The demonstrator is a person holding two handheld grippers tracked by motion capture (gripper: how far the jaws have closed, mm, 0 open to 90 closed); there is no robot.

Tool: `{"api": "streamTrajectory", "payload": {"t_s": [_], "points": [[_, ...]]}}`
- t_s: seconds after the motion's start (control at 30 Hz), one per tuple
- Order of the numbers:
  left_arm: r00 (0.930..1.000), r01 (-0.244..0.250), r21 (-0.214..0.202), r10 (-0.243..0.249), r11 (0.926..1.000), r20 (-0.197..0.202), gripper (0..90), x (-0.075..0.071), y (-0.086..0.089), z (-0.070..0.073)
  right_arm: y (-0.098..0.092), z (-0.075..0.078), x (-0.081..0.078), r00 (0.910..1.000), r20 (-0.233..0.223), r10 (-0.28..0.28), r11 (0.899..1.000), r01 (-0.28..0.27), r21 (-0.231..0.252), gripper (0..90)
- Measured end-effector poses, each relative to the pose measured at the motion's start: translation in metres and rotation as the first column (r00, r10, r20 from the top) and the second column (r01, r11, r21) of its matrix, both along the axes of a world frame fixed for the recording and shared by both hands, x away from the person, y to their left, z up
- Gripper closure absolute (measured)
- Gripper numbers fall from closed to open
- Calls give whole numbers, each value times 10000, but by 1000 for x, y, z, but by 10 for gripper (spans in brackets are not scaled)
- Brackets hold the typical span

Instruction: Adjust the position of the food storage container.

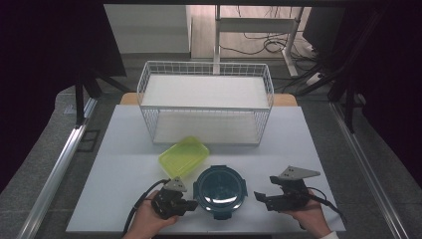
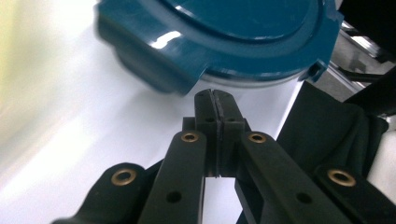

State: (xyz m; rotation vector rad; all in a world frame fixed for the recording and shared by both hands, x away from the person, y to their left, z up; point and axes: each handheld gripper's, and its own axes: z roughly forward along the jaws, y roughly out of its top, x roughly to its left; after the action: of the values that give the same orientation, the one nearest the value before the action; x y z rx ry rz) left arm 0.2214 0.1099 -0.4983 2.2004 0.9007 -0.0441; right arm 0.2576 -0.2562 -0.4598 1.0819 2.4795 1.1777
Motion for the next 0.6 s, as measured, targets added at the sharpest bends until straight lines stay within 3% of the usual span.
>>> {"api": "streamTrajectory", "payload": {"t_s": [0.13,0.2,0.27,0.37,0.43,0.5,0.6], "points": [[9972,-697,-71,698,9975,250,900,-4,21,10,4,3,3,9994,-341,112,9995,-102,296,176],[9866,-1511,-362,1530,9879,569,847,-7,32,18,7,5,1,9994,-291,190,9994,-181,302,173],[9762,-1956,-629,2004,9787,824,707,-8,40,22,8,9,1,9992,-275,281,9989,-271,372,174],[9641,-2543,-1059,2606,9613,504,453,-9,47,25,7,14,2,9986,-467,261,9975,-229,673,176],[9591,-2775,-1356,2825,9511,186,336,-9,51,26,6,16,5,9980,-596,210,9963,-159,845,176],[9550,-2912,-1469,2962,9453,132,281,-10,53,29,5,18,7,9976,-675,175,9956,-111,931,176],[9545,-2947,-1450,2982,9445,27,267,-12,54,30,5,20,8,9975,-679,214,9946,-143,1027,174]]}}
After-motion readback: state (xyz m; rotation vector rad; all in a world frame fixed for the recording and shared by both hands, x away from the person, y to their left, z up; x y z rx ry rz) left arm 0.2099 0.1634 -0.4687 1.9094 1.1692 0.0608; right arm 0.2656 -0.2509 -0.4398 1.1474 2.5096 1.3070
